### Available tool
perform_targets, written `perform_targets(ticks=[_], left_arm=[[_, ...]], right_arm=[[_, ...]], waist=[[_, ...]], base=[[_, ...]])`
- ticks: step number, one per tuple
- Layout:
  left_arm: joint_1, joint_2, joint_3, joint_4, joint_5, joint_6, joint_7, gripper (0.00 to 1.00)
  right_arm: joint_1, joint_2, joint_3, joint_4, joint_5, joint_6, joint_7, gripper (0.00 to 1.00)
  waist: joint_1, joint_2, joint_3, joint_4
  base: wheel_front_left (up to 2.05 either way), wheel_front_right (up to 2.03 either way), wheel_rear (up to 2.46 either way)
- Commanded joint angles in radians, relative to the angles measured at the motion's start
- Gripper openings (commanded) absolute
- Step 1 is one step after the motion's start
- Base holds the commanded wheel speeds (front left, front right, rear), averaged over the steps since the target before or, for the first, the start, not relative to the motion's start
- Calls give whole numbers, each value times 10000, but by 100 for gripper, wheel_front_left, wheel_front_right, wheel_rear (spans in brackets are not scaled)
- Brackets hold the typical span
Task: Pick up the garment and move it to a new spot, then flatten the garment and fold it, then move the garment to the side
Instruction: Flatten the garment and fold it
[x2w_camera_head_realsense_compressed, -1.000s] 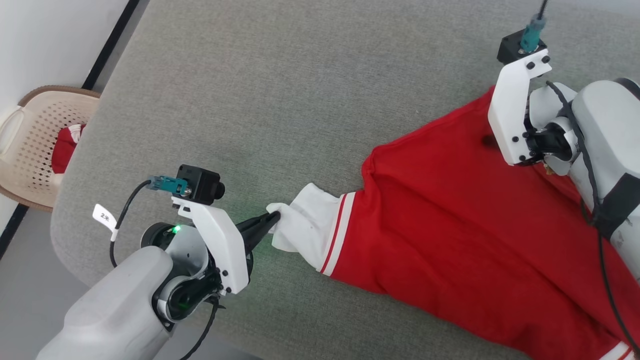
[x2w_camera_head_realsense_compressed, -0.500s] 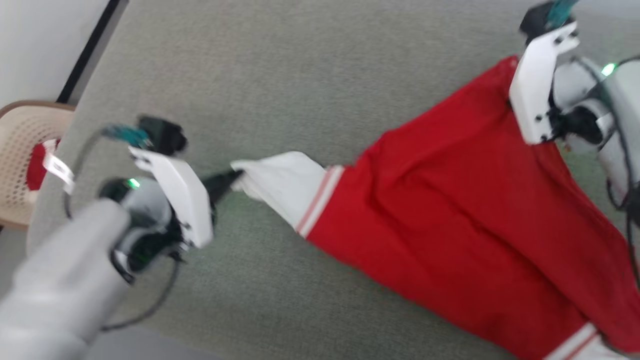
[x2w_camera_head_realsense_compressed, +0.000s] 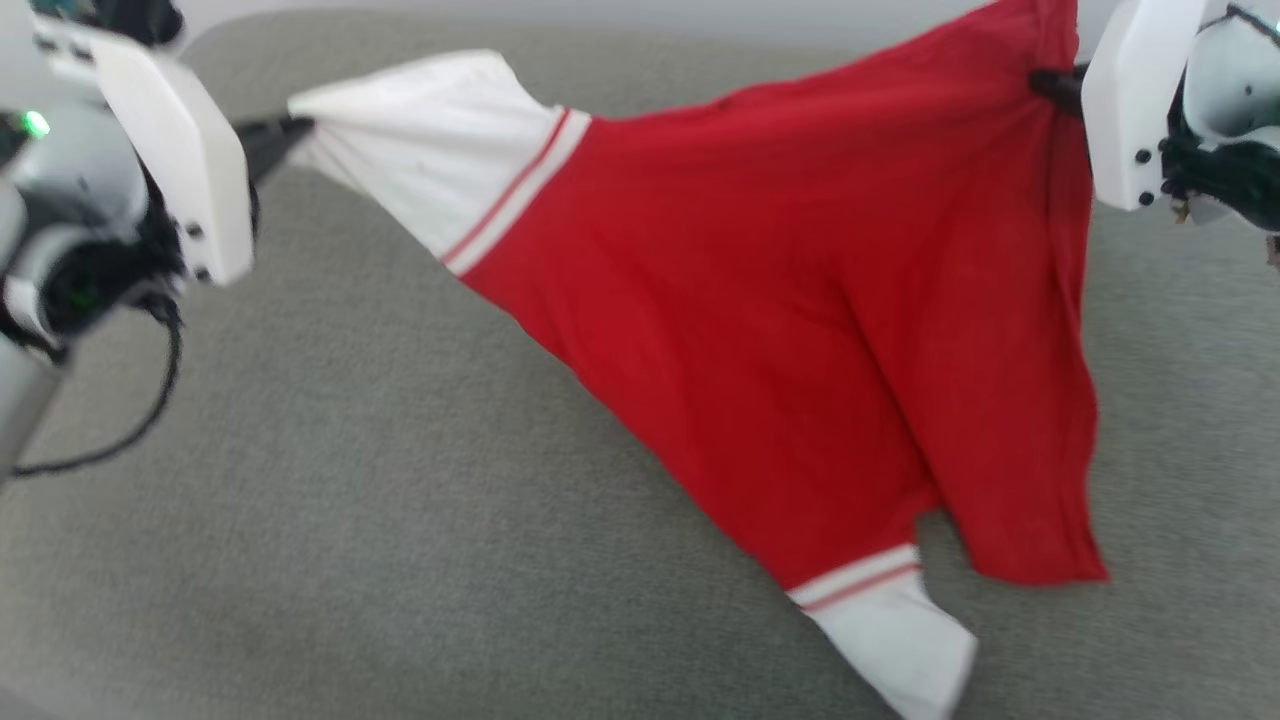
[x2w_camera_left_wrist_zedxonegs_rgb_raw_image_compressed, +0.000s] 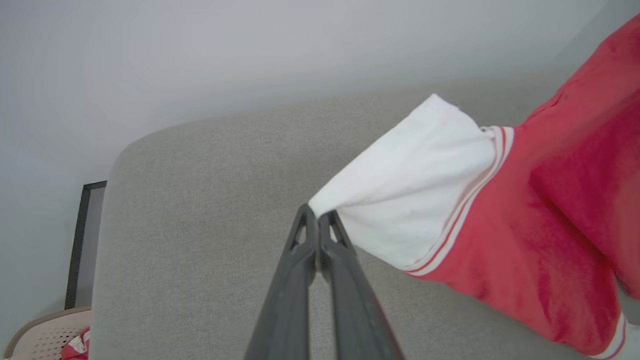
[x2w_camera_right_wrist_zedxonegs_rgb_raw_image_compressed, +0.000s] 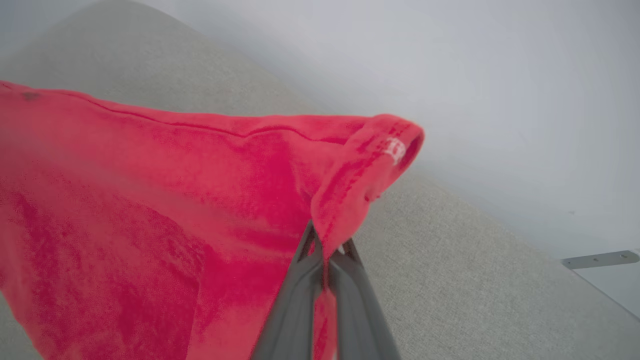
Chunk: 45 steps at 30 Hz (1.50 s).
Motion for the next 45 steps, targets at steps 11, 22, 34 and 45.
perform_targets(ticks=[11,22,34,45], left_arm=[[-1885,18,67,798,392,-142,920,0],[-3269,-582,-145,1958,1103,-416,790,0],[-6562,-1973,103,4803,3973,65,-5516,0],[-5893,-2637,-445,6333,4267,-942,-7693,0]], right_arm=[[180,-400,-741,-1525,307,-7,-9,0],[-12,-149,-1773,-1902,-306,-7,-94,0],[-2927,1943,-3523,2296,-4821,-8,-5902,0],[-2752,2983,-3692,4750,-6638,-7,-8202,0]], waist=[[0,0,-1063,-849],[0,0,-1006,-1047],[0,0,670,-1098],[0,0,762,-739]], base=[[0,0,0],[0,0,0],[0,0,0],[0,0,0]])
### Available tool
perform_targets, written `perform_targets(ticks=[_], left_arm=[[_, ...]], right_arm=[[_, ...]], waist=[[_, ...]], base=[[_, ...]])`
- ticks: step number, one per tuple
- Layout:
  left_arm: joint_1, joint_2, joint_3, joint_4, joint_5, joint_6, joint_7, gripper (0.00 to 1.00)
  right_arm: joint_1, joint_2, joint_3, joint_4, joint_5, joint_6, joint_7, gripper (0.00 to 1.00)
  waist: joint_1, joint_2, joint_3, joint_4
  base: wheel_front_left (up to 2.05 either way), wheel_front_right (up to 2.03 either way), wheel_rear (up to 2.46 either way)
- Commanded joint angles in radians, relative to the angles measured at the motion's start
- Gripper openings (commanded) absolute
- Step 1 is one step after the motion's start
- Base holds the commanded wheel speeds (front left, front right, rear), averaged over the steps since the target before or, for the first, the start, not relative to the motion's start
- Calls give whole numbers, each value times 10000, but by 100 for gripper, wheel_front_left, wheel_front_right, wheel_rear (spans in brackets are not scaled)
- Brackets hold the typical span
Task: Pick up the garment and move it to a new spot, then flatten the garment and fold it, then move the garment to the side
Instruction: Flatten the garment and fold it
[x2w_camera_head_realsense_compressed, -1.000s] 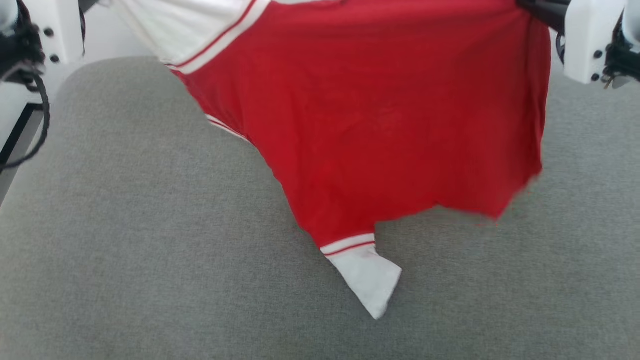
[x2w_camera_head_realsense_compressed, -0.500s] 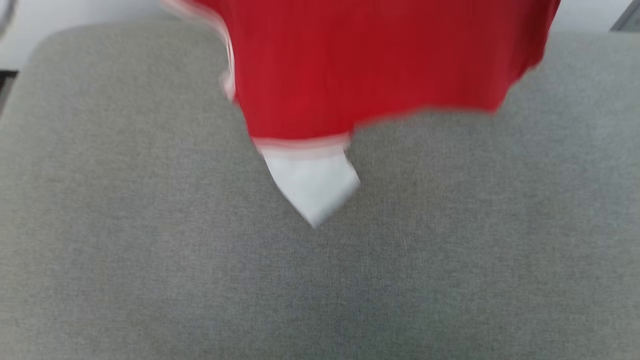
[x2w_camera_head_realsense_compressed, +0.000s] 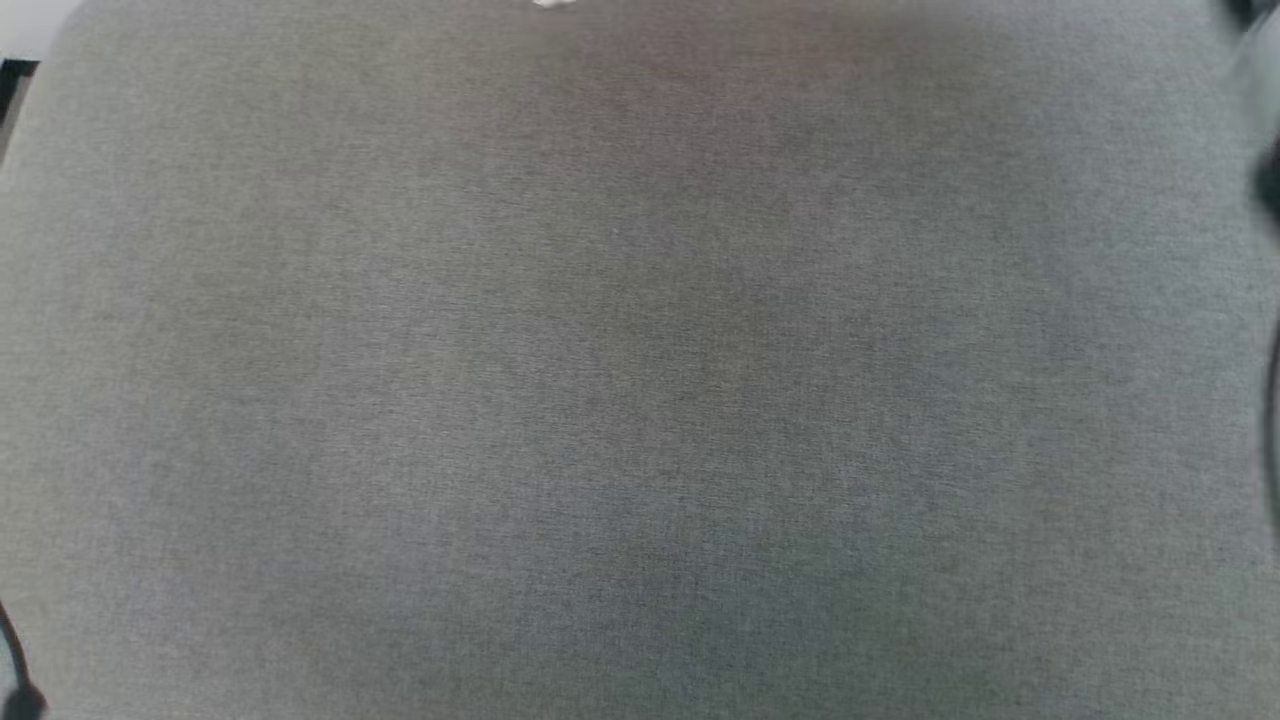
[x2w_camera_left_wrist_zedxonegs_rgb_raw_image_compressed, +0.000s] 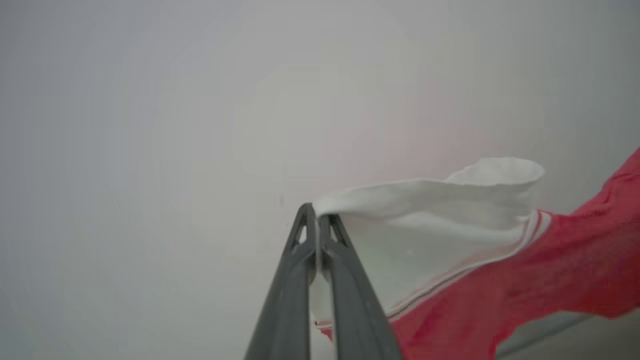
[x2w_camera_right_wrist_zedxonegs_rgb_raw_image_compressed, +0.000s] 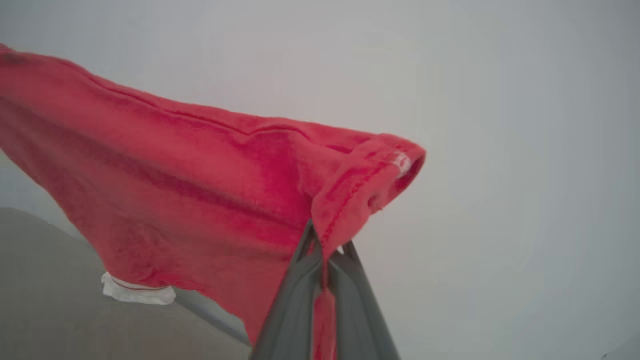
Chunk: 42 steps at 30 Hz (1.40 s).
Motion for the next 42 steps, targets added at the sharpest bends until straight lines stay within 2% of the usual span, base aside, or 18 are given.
perform_targets(ticks=[1,3,6,13,19,21,25,33,42], left_arm=[[385,-22,-202,105,-73,-92,177,0],[994,-64,-497,170,-408,-161,666,0],[2070,-8,-1184,-481,-1151,-178,1595,0],[4403,1158,-2322,-2945,-3648,-175,4042,0],[6096,2216,-2579,-4656,-5136,-65,5449,0],[6629,2517,-2671,-5333,-5413,204,5681,0],[7767,3252,-2856,-6897,-5801,1033,5949,0],[9723,4521,-3125,-9759,-6500,2720,5888,0],[11143,5147,-3592,-11550,-6972,3790,5852,0]], right_arm=[[422,90,124,204,227,-7,14,0],[838,139,342,503,558,-7,253,0],[1595,235,766,645,1233,-7,662,0],[3397,-195,1807,-148,2997,-7,1780,0],[4927,-936,2539,-1655,4381,-7,2616,0],[5476,-1262,2774,-2258,4746,-7,2858,0],[6626,-1951,2986,-3486,5258,-7,3147,0],[8791,-3030,2516,-5674,5509,-7,3610,0],[10923,-3723,1808,-7814,5370,-7,4532,0]], waist=[[0,0,-62,50],[0,0,-139,102],[0,0,-267,164],[0,0,-613,242],[0,0,-899,206],[0,0,-994,194],[0,0,-1209,150],[0,0,-1541,84],[0,0,-1746,63]], base=[[0,0,0],[0,0,0],[0,0,0],[0,0,0],[0,0,0],[0,0,0],[0,0,0],[0,0,0],[0,0,0]])
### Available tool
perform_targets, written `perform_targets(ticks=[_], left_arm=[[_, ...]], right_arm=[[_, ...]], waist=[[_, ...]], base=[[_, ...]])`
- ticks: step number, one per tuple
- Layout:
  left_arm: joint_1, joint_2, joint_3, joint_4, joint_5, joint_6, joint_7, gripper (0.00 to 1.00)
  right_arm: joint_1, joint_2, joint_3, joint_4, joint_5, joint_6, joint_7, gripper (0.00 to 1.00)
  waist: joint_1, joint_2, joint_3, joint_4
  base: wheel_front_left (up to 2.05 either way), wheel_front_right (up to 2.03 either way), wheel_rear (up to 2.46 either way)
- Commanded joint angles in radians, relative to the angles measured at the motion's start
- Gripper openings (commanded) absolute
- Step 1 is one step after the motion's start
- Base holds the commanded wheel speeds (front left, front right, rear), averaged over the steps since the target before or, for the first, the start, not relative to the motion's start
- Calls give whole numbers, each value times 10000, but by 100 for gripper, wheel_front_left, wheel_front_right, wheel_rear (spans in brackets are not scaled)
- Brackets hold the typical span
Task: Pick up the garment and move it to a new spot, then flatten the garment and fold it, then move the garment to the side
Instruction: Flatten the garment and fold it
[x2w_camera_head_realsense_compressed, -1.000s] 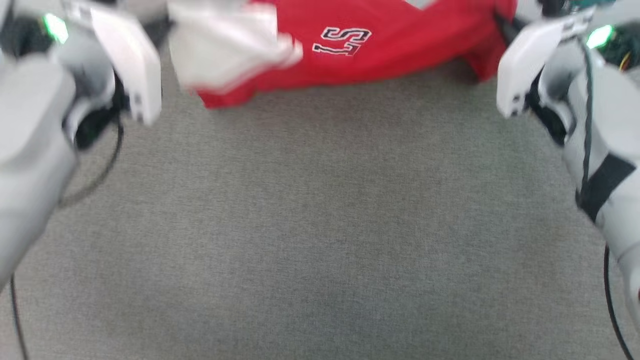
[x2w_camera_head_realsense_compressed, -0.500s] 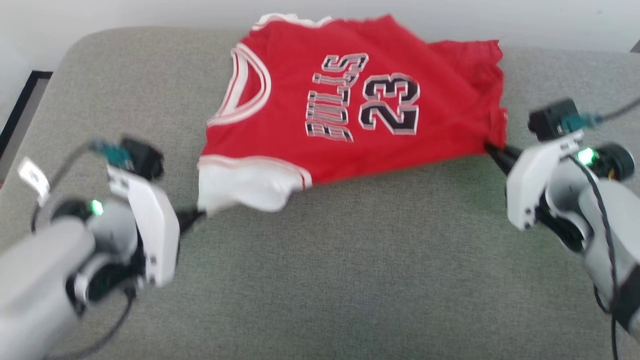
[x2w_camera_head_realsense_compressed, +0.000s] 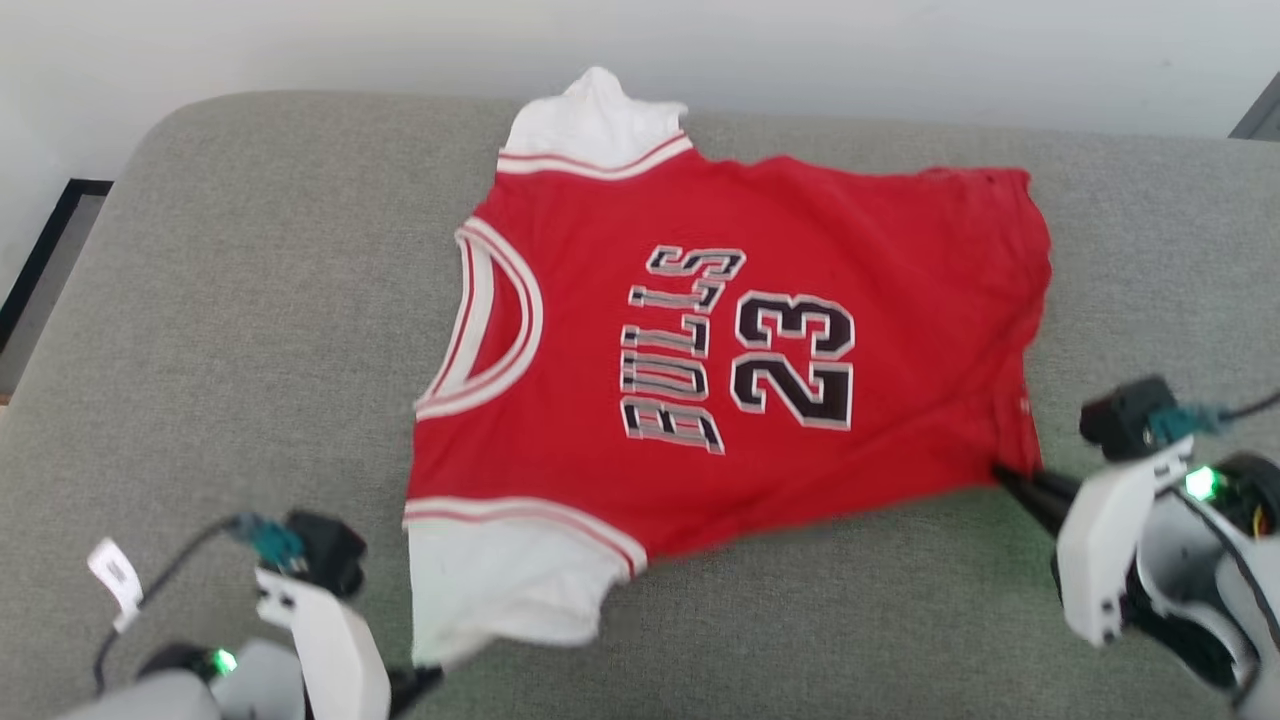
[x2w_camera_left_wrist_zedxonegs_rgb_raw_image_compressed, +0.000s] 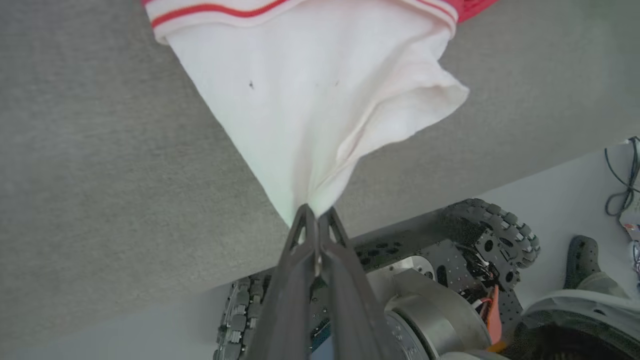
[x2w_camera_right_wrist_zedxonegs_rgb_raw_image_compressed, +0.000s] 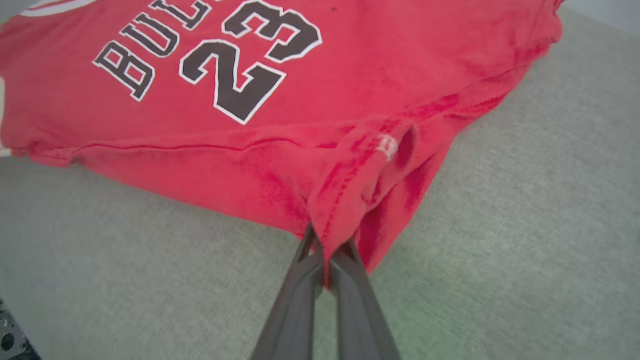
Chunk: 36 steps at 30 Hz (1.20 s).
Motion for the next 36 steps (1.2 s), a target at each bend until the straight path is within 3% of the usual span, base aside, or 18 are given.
perform_targets(ticks=[1,10,15,22,28,32,36], left_arm=[[156,34,-41,-109,-44,91,-29,0],[1288,338,-347,-1113,-525,833,-70,0],[1088,690,-76,-1343,-456,998,-258,0],[-54,1462,626,-1606,202,908,-223,0],[-1596,1668,1205,-1039,1282,301,102,0],[-2728,1245,1429,-120,1970,-399,397,0],[-4080,209,1443,1656,2711,-1411,714,0]], right_arm=[[235,-66,-70,-166,-15,-7,73,0],[2717,-372,-1396,-2172,-132,-7,797,0],[3587,22,-2211,-2974,-274,-7,785,0],[4158,870,-3456,-3931,-802,-7,742,0],[3832,1729,-4265,-4421,-1474,-7,842,0],[3280,2179,-4581,-4498,-1957,-7,1037,0],[2361,2658,-4857,-4102,-2577,-7,1360,0]], waist=[[0,-1,-17,5],[0,-1,35,-95],[0,-1,192,-182],[0,-1,395,-345],[0,-1,660,-545],[0,-1,919,-671],[0,-1,1269,-816]], base=[[0,0,0],[0,0,0],[0,0,0],[0,0,0],[0,0,0],[0,0,0],[0,0,0]])
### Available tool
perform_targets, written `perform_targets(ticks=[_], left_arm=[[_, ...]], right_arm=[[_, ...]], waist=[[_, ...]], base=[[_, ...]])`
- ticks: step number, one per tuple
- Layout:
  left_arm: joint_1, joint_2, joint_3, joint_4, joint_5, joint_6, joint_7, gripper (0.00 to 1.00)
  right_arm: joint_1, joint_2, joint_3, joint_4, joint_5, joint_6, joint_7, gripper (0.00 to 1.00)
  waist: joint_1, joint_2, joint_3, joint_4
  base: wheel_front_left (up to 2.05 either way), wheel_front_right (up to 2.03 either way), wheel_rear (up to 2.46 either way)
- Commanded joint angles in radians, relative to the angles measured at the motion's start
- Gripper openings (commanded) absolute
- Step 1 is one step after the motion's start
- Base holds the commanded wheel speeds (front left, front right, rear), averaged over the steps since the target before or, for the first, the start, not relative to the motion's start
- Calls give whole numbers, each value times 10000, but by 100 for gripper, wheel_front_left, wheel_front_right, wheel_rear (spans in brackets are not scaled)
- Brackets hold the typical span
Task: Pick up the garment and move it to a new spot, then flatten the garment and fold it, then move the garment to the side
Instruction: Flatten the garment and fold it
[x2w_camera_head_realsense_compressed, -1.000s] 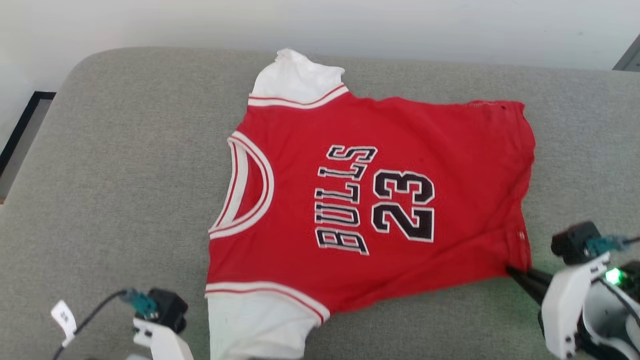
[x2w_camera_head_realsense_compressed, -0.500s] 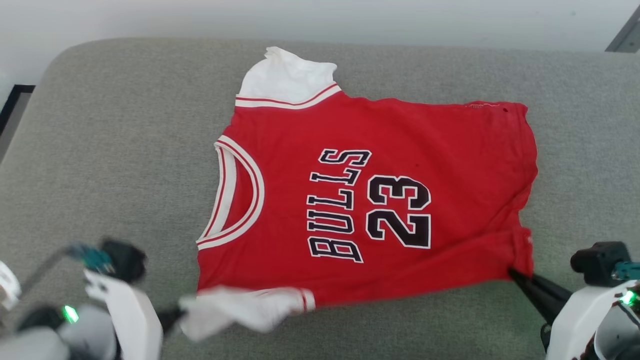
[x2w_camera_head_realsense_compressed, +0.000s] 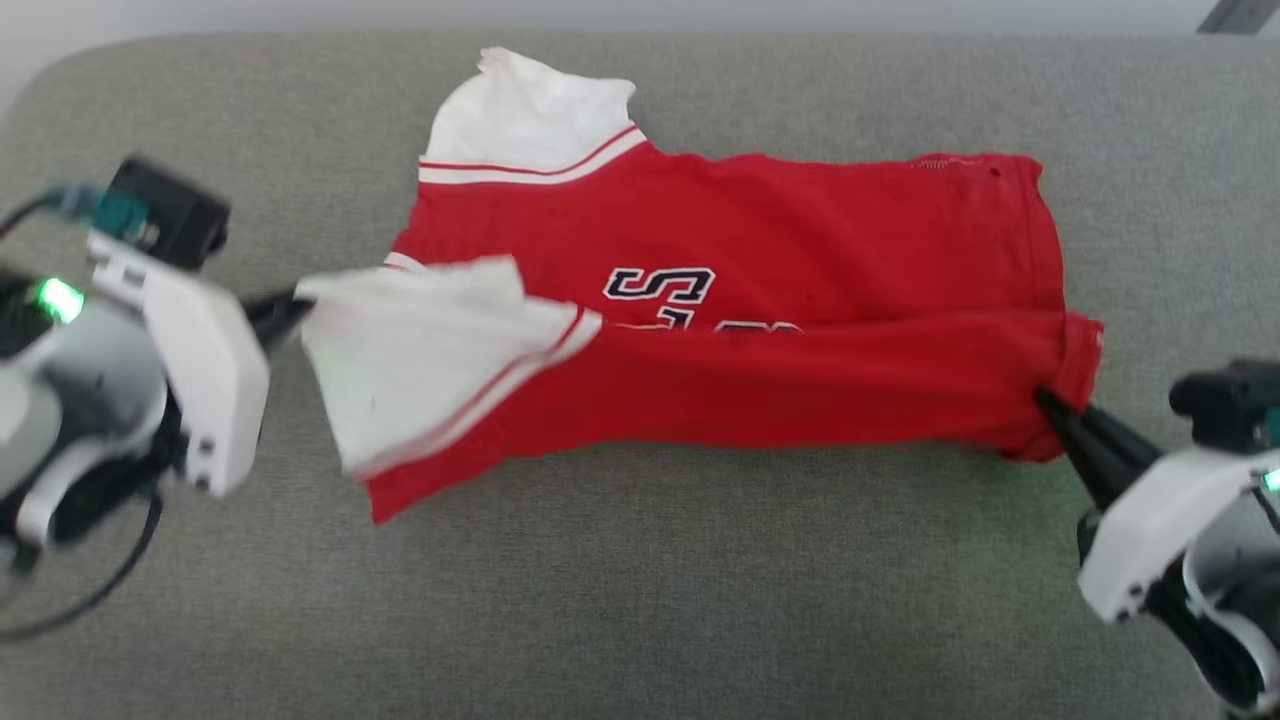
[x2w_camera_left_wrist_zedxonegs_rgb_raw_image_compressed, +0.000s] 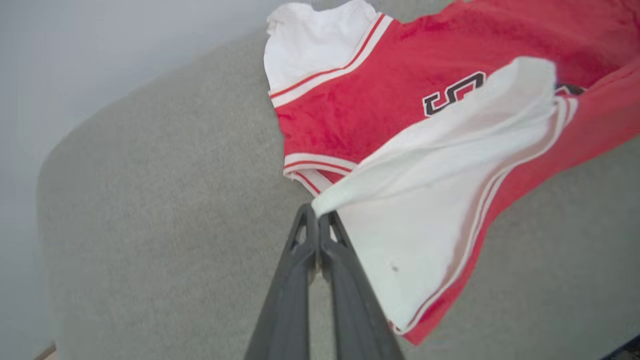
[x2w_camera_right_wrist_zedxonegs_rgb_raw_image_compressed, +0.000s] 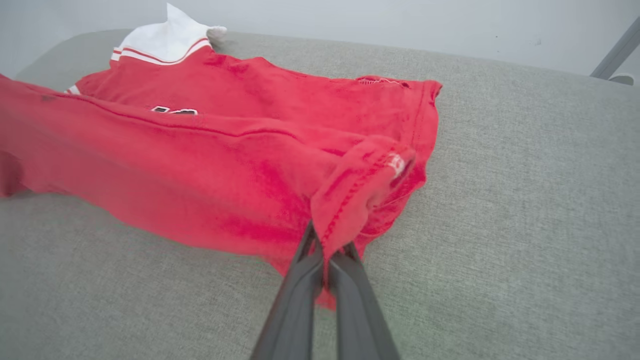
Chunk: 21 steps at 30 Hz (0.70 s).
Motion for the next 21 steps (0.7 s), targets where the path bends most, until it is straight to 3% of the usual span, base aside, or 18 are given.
perform_targets(ticks=[1,12,21], left_arm=[[-514,-462,-27,787,262,-407,94,0],[-1838,-2665,-521,4900,587,-2195,355,0],[-2000,-4050,-685,7635,-351,-2679,1187,0]], right_arm=[[-426,217,-133,262,-225,-7,186,0],[-2139,1128,-15,1779,-1085,-7,1180,0],[-2911,1404,458,2670,-1212,-7,2357,0]], waist=[[0,0,222,-115],[0,0,985,-409],[0,0,1448,-558]], base=[[0,0,0],[0,0,0],[0,0,0]])
